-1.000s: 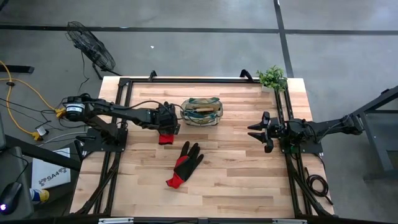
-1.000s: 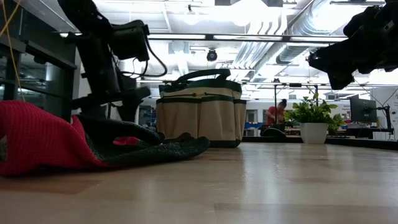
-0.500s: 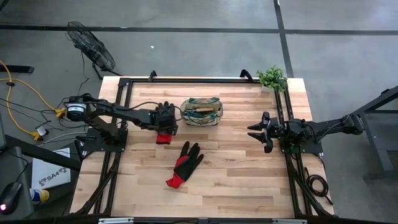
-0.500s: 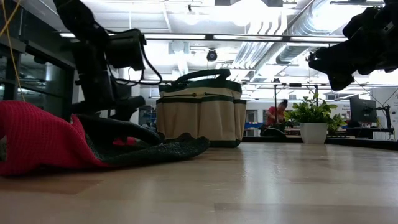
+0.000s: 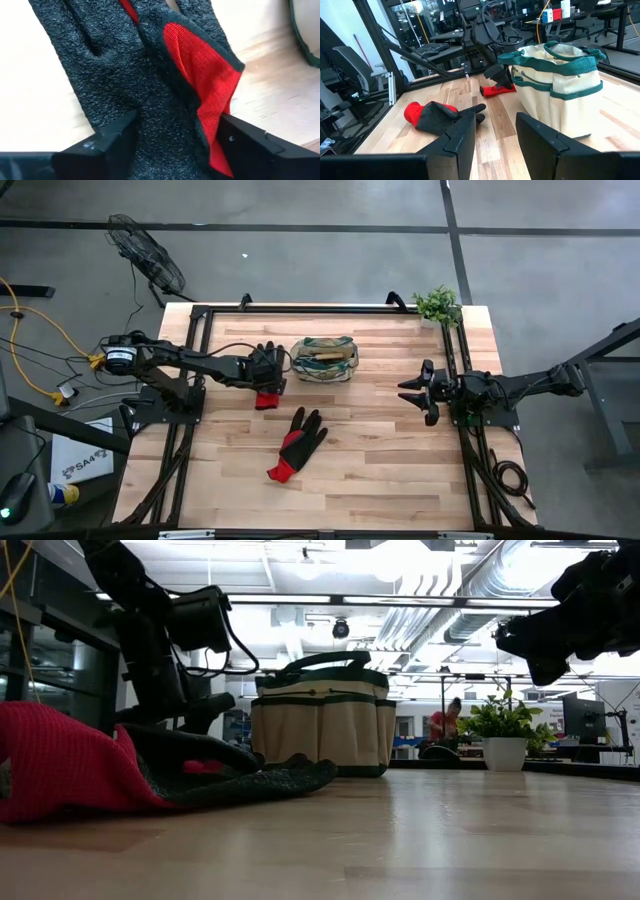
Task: Pick & Place Garden tools in Gardening bag
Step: Put the top red glove into the gardening bag
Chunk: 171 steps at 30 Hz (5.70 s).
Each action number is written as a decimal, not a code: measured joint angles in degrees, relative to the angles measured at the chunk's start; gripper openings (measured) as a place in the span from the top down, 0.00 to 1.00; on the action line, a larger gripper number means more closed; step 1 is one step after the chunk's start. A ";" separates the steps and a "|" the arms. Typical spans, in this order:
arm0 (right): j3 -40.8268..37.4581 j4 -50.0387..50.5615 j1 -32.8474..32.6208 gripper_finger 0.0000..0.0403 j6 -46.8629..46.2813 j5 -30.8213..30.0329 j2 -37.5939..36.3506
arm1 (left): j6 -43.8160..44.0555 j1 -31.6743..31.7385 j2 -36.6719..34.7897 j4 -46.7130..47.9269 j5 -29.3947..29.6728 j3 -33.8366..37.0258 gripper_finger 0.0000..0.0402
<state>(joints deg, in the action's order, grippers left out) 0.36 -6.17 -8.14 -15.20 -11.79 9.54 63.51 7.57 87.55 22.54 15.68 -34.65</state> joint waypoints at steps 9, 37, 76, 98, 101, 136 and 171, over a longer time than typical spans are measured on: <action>-0.01 0.00 0.00 0.67 0.01 0.00 0.00 | 0.37 0.00 0.04 -0.12 -0.47 0.02 0.51; 0.00 0.00 0.01 0.67 0.01 -0.02 0.00 | -9.28 -0.08 -1.51 -0.14 -6.56 0.15 0.97; 0.00 0.00 0.00 0.67 0.00 0.00 0.00 | -33.95 -2.00 -21.55 34.78 7.21 -26.36 0.99; 0.00 0.00 0.00 0.67 0.00 -0.02 0.00 | -80.28 -9.14 -9.75 13.21 20.59 -33.62 1.00; 0.00 0.00 0.02 0.67 0.00 0.00 0.00 | -83.49 -9.14 -9.75 13.54 20.42 -33.62 1.00; 0.00 0.00 0.01 0.67 0.00 -0.02 0.02 | -92.94 -4.10 -7.17 22.19 21.00 -38.99 1.00; -0.01 0.00 0.02 0.67 0.01 -0.01 0.17 | -89.57 -3.41 17.48 25.81 19.19 -64.65 1.00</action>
<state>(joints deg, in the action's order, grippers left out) 0.35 -6.17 -8.12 -15.19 -11.80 9.72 -26.06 4.16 105.03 48.35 34.87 -99.30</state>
